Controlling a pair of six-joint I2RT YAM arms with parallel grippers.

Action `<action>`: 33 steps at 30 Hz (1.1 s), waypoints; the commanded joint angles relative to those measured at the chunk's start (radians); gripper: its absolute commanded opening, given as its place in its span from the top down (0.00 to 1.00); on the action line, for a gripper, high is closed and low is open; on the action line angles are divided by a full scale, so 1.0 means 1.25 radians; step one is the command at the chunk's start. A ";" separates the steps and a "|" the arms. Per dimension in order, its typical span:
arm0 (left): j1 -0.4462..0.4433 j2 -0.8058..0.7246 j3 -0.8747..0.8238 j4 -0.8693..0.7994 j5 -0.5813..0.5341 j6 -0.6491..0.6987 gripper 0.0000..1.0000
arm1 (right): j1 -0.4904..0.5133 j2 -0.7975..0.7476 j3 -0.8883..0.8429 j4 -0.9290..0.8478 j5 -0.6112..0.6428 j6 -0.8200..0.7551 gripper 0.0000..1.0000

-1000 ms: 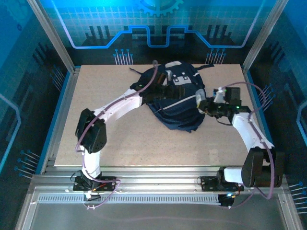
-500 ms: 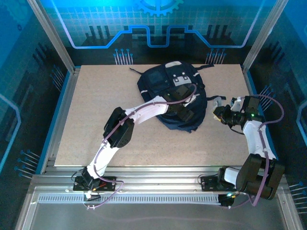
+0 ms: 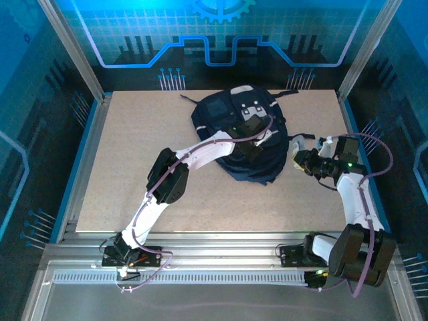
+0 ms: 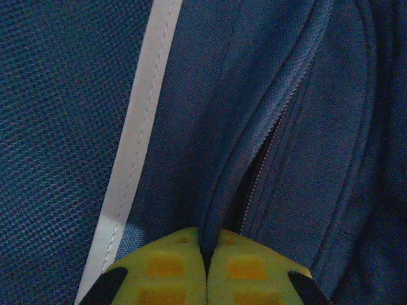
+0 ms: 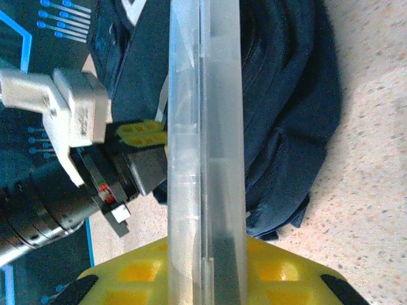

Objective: Pack books, pencil case, and school supplies into a backpack

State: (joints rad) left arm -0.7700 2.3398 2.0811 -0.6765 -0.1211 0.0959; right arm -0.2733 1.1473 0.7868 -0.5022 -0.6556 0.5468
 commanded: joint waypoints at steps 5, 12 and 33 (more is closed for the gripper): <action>0.077 -0.104 0.080 -0.039 0.220 -0.152 1.00 | 0.126 0.041 -0.010 0.118 -0.015 0.083 0.91; 0.098 -0.120 0.099 -0.015 0.250 -0.203 1.00 | 0.249 0.178 0.052 0.238 -0.004 0.151 0.91; 0.088 -0.196 -0.014 0.144 0.384 -0.464 1.00 | 0.416 0.505 0.235 0.568 0.236 0.461 0.89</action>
State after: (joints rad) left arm -0.6361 2.2116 2.0899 -0.6014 0.2226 -0.3649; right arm 0.1986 1.7306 1.0119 0.1215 -0.4236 1.0744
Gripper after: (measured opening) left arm 0.030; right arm 0.215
